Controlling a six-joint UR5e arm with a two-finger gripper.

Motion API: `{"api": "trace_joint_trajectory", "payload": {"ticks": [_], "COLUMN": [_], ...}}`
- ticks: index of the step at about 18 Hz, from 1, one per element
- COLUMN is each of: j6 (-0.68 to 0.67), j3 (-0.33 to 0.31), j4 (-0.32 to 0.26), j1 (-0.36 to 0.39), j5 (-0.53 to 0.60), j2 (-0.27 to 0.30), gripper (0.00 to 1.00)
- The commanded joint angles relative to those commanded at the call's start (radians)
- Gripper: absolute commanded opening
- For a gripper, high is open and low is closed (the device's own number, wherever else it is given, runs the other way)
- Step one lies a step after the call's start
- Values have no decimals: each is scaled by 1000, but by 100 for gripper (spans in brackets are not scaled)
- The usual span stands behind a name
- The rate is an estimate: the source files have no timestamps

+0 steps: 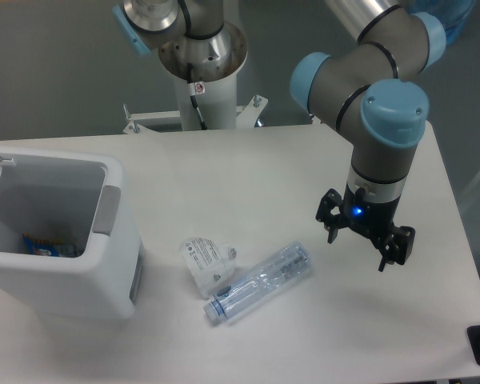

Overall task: Place the trash in the trash can
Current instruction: 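Lower the gripper toward the clear plastic bottle and white paper item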

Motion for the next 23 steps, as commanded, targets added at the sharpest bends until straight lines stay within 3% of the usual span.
{"api": "trace_joint_trajectory", "payload": {"ticks": [6, 9, 11, 19, 23], "j6": [-12, -105, -175, -146, -140], "j3": [-17, -92, -115, -208, -167], "j4": [17, 119, 155, 161, 158], "j1": [-37, -51, -69, -117, -117], "j5": [-31, -84, -84, -81, -83], "j2": [-5, -2, 0, 21, 9], "gripper": [100, 100, 100, 100, 100]}}
